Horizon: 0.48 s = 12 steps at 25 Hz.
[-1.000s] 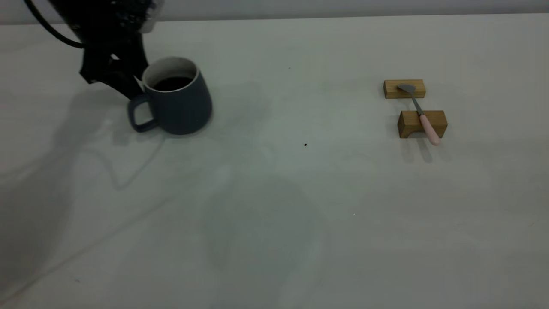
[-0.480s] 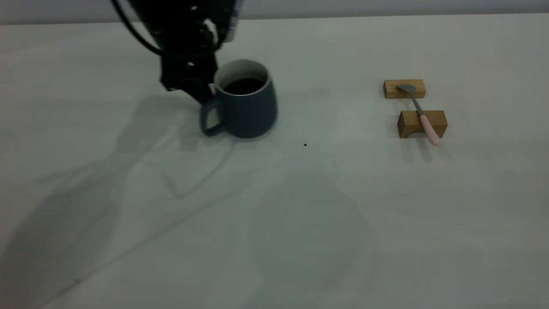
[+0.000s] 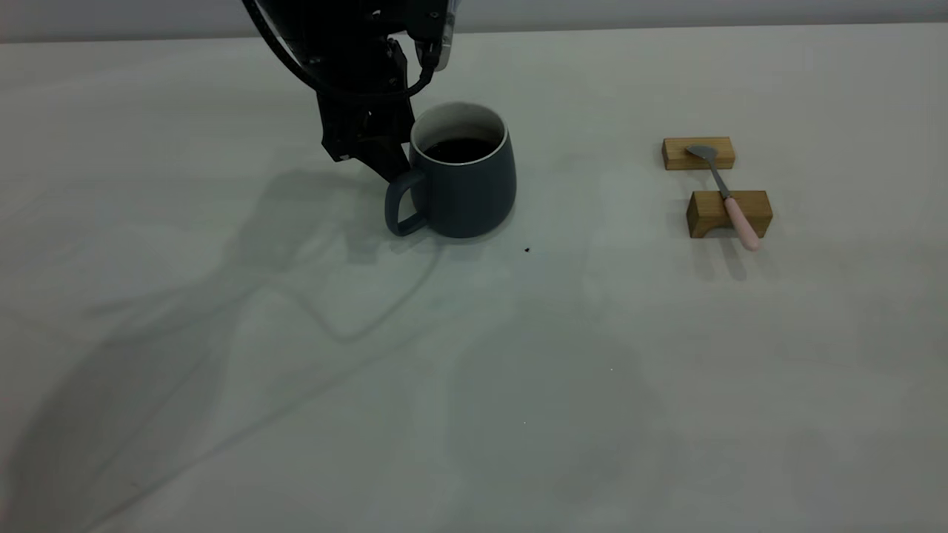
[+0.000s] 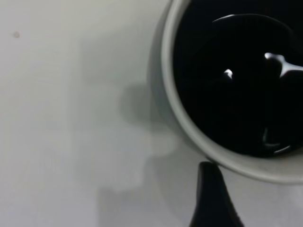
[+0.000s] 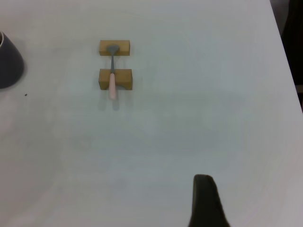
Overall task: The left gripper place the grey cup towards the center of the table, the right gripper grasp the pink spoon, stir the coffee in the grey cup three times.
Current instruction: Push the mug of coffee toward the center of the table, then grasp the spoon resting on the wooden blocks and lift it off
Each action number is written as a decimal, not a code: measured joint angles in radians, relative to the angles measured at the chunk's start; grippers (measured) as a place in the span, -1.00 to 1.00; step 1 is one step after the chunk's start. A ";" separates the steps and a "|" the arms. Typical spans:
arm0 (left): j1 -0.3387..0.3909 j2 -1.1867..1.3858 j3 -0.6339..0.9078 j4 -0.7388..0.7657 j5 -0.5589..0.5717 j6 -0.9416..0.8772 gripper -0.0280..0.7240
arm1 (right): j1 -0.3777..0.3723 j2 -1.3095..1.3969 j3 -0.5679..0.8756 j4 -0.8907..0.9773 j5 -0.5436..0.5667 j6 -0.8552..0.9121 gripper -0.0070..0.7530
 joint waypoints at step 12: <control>0.040 -0.398 0.000 0.411 0.403 -0.676 0.48 | 0.000 0.000 0.000 0.000 0.000 0.000 0.44</control>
